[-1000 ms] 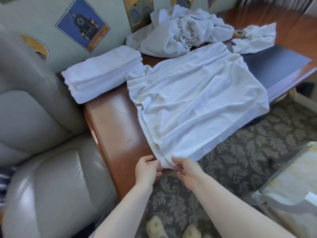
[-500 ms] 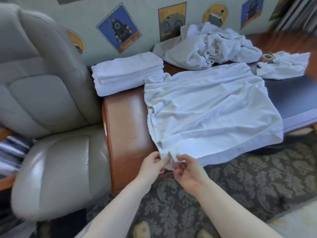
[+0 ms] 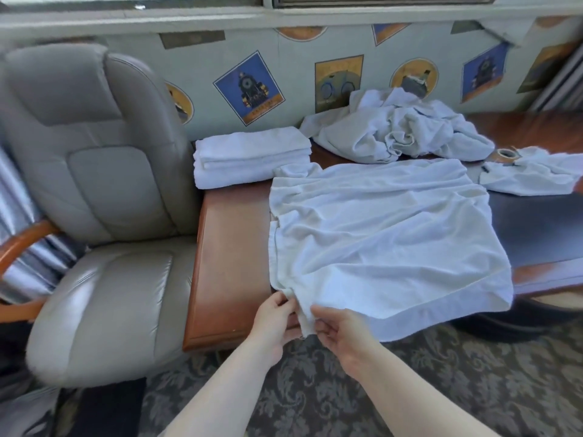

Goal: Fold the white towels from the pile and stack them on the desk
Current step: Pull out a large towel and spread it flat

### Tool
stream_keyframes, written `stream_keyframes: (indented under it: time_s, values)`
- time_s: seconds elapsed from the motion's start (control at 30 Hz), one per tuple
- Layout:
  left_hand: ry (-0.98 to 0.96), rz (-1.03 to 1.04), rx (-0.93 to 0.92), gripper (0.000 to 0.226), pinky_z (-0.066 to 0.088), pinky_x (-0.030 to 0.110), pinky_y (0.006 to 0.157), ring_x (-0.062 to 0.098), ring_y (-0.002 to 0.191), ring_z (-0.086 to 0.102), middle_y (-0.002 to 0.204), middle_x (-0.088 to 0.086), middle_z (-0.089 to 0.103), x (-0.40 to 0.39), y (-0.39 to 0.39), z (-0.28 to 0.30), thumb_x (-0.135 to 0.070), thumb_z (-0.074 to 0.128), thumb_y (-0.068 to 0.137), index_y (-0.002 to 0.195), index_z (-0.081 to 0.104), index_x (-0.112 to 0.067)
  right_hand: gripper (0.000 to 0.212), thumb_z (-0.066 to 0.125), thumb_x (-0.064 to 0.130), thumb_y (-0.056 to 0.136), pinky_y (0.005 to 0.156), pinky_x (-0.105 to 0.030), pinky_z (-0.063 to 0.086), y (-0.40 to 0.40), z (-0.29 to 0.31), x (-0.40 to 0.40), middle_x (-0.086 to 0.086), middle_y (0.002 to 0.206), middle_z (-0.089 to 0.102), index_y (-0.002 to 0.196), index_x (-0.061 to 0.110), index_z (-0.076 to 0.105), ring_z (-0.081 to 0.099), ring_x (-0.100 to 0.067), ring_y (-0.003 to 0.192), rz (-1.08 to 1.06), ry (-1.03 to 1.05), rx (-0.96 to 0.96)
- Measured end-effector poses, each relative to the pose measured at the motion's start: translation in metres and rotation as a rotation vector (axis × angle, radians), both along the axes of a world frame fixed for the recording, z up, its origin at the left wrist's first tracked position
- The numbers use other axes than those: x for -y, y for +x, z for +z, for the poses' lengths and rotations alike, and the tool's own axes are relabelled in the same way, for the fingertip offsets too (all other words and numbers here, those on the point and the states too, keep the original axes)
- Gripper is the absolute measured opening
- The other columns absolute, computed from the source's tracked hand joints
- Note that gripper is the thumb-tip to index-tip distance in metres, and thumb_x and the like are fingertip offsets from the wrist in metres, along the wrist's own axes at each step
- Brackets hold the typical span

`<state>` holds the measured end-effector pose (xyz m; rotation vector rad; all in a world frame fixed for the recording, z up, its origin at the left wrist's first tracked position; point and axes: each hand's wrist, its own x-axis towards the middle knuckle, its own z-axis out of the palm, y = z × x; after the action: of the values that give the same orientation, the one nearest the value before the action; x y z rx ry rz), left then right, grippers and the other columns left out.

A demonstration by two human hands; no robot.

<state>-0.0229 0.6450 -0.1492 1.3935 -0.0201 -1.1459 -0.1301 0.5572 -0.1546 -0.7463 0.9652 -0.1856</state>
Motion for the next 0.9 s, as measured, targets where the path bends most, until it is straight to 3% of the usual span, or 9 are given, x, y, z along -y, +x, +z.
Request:
stream_keyframes:
  time_s: [0.1, 0.17, 0.3, 0.43, 0.57, 0.7, 0.8, 0.9]
  values:
    - [-0.044, 0.051, -0.061, 0.019, 0.052, 0.025, 0.048, 0.021, 0.060, 0.069, 0.090, 0.015, 0.074, 0.005, -0.006, 0.009, -0.010, 0.051, 0.101, 0.111, 0.066, -0.005, 0.004, 0.073, 0.015, 0.080, 0.065, -0.023, 0.045, -0.005, 0.005, -0.002, -0.003, 0.068, 0.062, 0.084, 0.013, 0.073, 0.058, -0.008, 0.058, 0.070, -0.069, -0.007]
    - [-0.063, 0.086, -0.085, 0.019, 0.051, 0.026, 0.048, 0.020, 0.062, 0.068, 0.094, 0.016, 0.074, 0.005, -0.008, 0.012, -0.009, 0.051, 0.100, 0.111, 0.066, -0.004, 0.006, 0.074, 0.015, 0.080, 0.065, -0.023, 0.046, -0.008, 0.007, -0.004, -0.003, 0.069, 0.064, 0.086, 0.012, 0.073, 0.059, -0.009, 0.059, 0.091, -0.094, -0.022]
    - [-0.081, 0.128, -0.146, 0.022, 0.057, 0.030, 0.056, 0.024, 0.073, 0.070, 0.099, 0.018, 0.074, 0.008, -0.013, 0.018, -0.011, 0.052, 0.100, 0.112, 0.067, 0.000, 0.020, 0.077, 0.012, 0.077, 0.056, -0.020, 0.046, -0.014, 0.014, -0.008, -0.004, 0.073, 0.071, 0.096, 0.005, 0.072, 0.061, -0.009, 0.057, 0.092, -0.122, -0.101]
    - [-0.129, 0.114, -0.247, 0.033, 0.057, 0.037, 0.078, 0.029, 0.093, 0.071, 0.105, 0.016, 0.074, 0.012, -0.023, 0.024, -0.031, 0.054, 0.100, 0.108, 0.071, -0.004, 0.020, 0.083, 0.011, 0.073, 0.052, -0.024, 0.043, -0.015, 0.017, -0.010, -0.006, 0.062, 0.067, 0.078, 0.003, 0.065, 0.059, -0.014, 0.055, -0.025, -0.260, -0.165]
    - [-0.083, -0.044, -0.090, 0.024, 0.055, 0.031, 0.077, 0.024, 0.095, 0.072, 0.106, 0.009, 0.074, 0.014, -0.037, 0.019, -0.021, 0.055, 0.099, 0.114, 0.069, -0.008, 0.021, 0.084, 0.015, 0.070, 0.054, -0.022, 0.046, -0.018, 0.019, -0.007, -0.002, 0.063, 0.069, 0.080, 0.005, 0.068, 0.062, -0.010, 0.056, -0.042, -0.385, -0.201]
    - [-0.110, 0.055, -0.143, 0.022, 0.056, 0.037, 0.075, 0.028, 0.094, 0.072, 0.105, 0.013, 0.074, 0.027, -0.032, 0.025, -0.015, 0.051, 0.101, 0.115, 0.065, -0.006, 0.023, 0.084, 0.021, 0.071, 0.049, -0.011, 0.043, -0.027, 0.023, 0.002, 0.004, 0.067, 0.072, 0.085, 0.010, 0.071, 0.064, -0.003, 0.055, 0.012, -0.393, -0.155]
    - [-0.186, 0.201, -0.218, 0.021, 0.059, 0.038, 0.068, 0.027, 0.088, 0.070, 0.102, 0.011, 0.074, 0.041, -0.024, 0.031, -0.013, 0.049, 0.101, 0.117, 0.061, -0.006, 0.027, 0.078, 0.026, 0.079, 0.063, -0.022, 0.048, -0.036, 0.023, 0.013, 0.005, 0.074, 0.070, 0.100, 0.012, 0.071, 0.063, -0.011, 0.069, -0.008, -0.283, -0.119]
    - [-0.272, 0.297, -0.320, 0.019, 0.061, 0.041, 0.070, 0.027, 0.093, 0.069, 0.104, 0.010, 0.073, 0.051, -0.019, 0.032, -0.013, 0.046, 0.103, 0.116, 0.060, -0.012, 0.028, 0.071, 0.026, 0.088, 0.081, -0.035, 0.054, -0.049, 0.014, 0.030, -0.004, 0.102, 0.071, 0.113, 0.020, 0.061, 0.067, -0.020, 0.093, -0.124, -0.095, -0.048]
